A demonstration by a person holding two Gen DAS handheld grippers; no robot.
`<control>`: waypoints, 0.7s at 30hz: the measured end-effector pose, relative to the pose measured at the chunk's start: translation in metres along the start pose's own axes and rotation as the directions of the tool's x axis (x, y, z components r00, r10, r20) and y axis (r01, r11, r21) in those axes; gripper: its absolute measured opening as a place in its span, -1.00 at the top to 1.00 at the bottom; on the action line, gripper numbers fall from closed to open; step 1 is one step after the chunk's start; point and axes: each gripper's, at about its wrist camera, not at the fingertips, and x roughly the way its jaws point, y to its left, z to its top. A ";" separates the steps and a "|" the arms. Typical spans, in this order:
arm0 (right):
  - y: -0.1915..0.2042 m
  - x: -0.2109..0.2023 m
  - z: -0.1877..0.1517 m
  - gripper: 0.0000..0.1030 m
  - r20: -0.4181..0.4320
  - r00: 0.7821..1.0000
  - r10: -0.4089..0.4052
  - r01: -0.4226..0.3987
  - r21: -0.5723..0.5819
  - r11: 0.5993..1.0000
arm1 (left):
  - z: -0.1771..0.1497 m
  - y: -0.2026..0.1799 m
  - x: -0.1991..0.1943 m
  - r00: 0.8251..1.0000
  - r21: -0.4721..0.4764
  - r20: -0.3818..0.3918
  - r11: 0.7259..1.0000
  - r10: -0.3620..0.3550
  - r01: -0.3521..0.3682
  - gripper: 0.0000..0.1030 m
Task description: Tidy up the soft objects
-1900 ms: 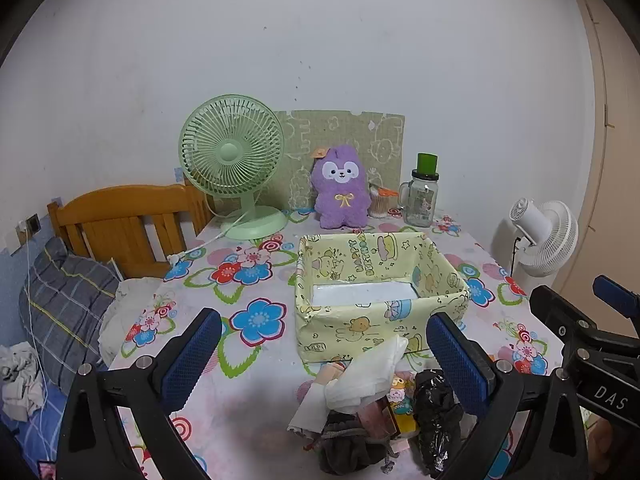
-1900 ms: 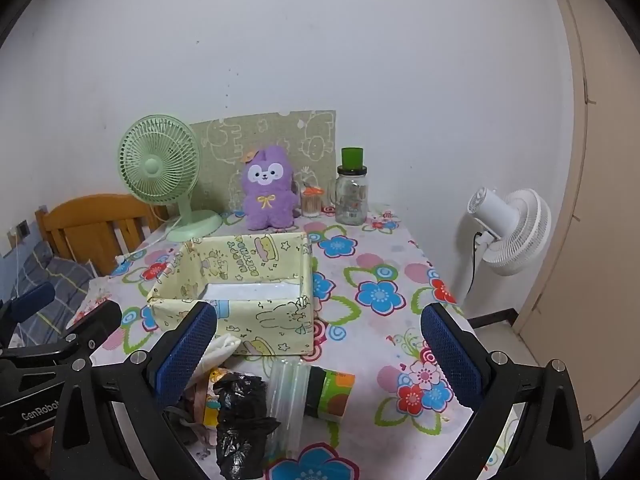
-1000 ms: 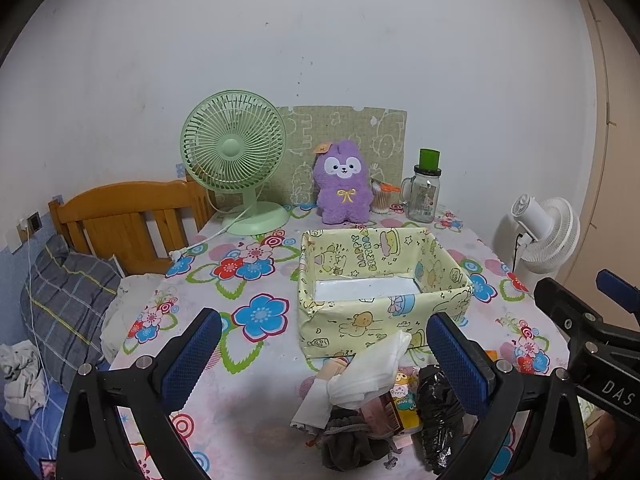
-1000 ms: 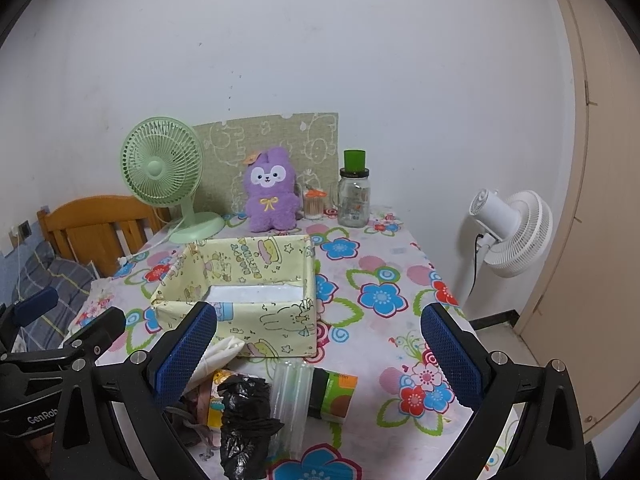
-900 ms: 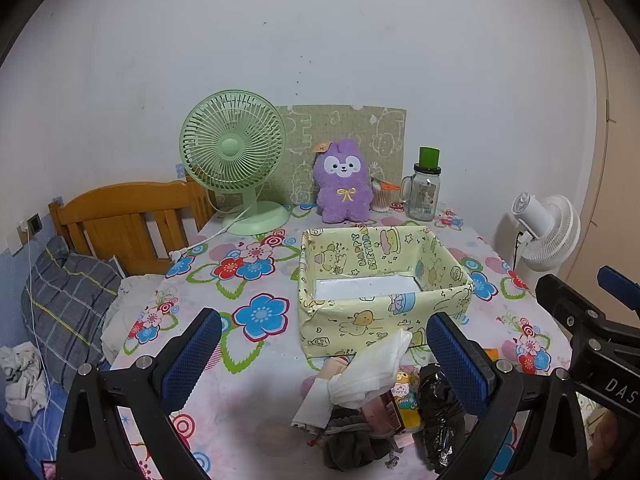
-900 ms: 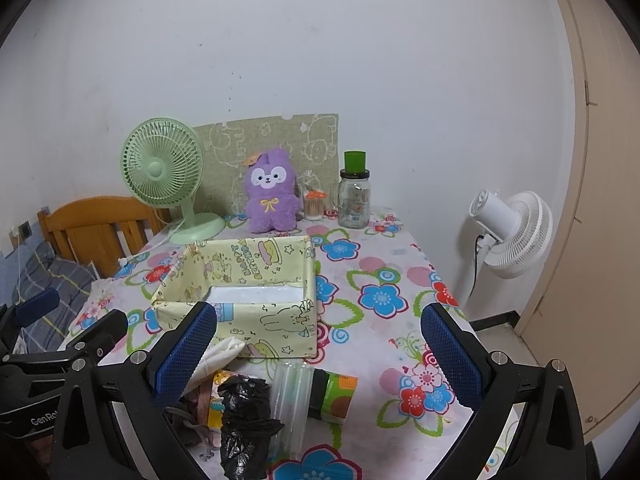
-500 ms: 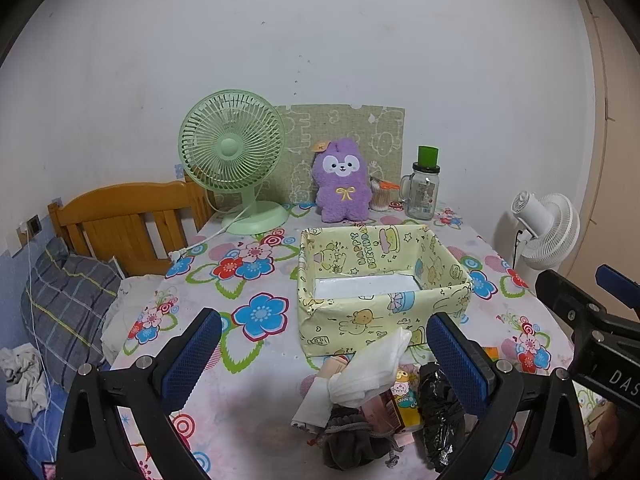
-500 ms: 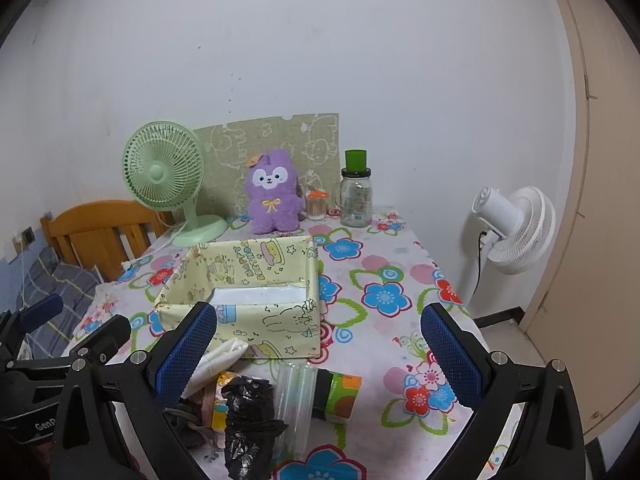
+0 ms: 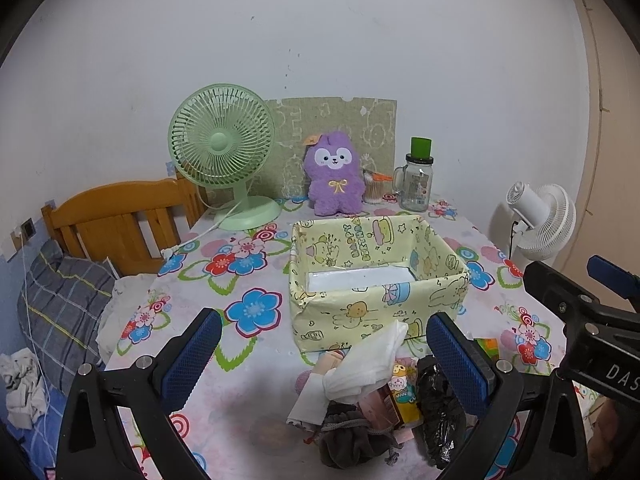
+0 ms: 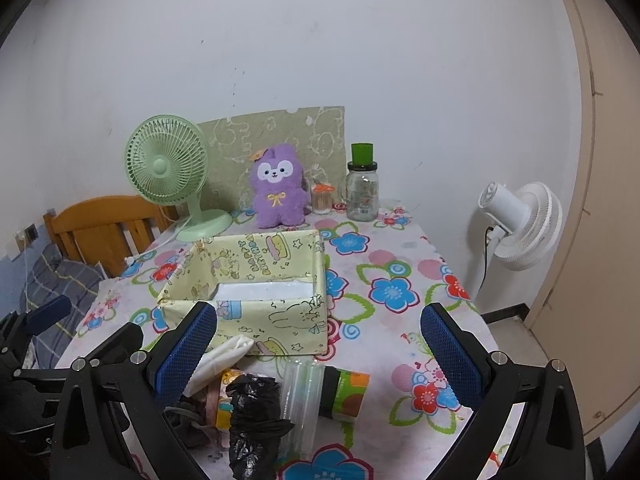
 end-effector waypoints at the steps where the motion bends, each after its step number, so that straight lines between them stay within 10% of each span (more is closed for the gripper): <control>1: 0.001 0.001 0.000 -1.00 -0.003 1.000 0.003 -0.003 0.000 1.000 | -0.001 0.000 0.001 1.000 -0.001 -0.002 1.000 -0.001 0.001 -0.99; 21: 0.013 0.026 -0.017 -0.88 -0.075 0.997 0.031 -0.031 -0.005 0.999 | -0.021 0.003 0.029 0.996 -0.013 -0.088 1.000 -0.023 0.022 -0.94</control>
